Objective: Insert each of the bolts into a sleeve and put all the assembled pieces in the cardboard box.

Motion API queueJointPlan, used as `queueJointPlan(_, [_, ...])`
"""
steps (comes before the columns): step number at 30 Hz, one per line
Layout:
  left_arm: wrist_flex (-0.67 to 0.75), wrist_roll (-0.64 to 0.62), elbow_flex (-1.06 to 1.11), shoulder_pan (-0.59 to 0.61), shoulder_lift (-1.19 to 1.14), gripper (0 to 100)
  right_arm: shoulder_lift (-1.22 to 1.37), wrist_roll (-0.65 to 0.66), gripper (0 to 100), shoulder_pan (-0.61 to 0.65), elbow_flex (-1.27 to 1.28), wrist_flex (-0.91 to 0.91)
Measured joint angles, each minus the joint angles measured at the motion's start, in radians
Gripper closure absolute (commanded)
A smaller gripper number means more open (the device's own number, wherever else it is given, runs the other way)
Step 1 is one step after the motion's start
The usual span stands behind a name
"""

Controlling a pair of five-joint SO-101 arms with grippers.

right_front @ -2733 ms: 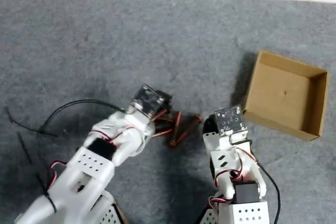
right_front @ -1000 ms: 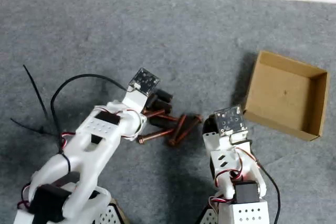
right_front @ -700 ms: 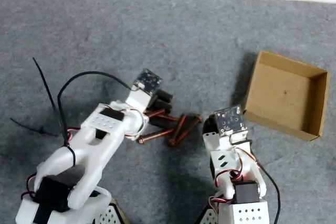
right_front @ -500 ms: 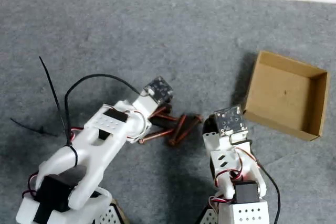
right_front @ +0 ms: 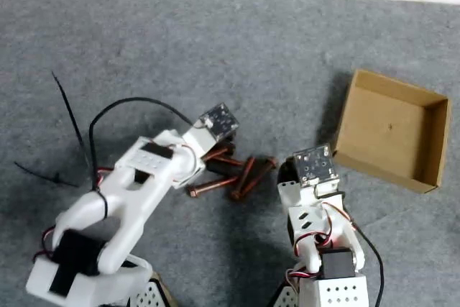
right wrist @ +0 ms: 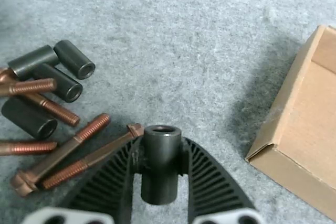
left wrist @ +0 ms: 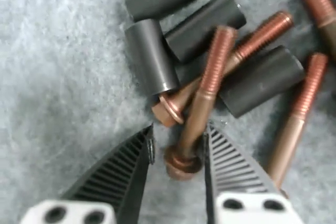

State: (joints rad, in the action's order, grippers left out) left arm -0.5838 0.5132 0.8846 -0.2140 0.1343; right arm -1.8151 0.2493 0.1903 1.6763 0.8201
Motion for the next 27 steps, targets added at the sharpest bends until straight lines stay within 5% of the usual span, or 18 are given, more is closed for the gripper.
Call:
queueJointPlan(4, [-0.091,0.002,-0.091,0.008,-0.068,86,0.0,0.0,99.5,0.0,0.0,0.0])
queueJointPlan(8, [-0.104,0.002,-0.109,0.008,-0.089,100,0.0,0.0,99.5,0.0,0.0,0.0])
queueJointPlan(17, [-0.106,0.0,-0.109,0.021,-0.097,99,0.0,0.0,99.5,0.0,0.0,0.0])
queueJointPlan(27, [0.002,-0.167,0.101,0.287,0.209,99,0.0,0.0,99.5,0.0,0.0,-0.003])
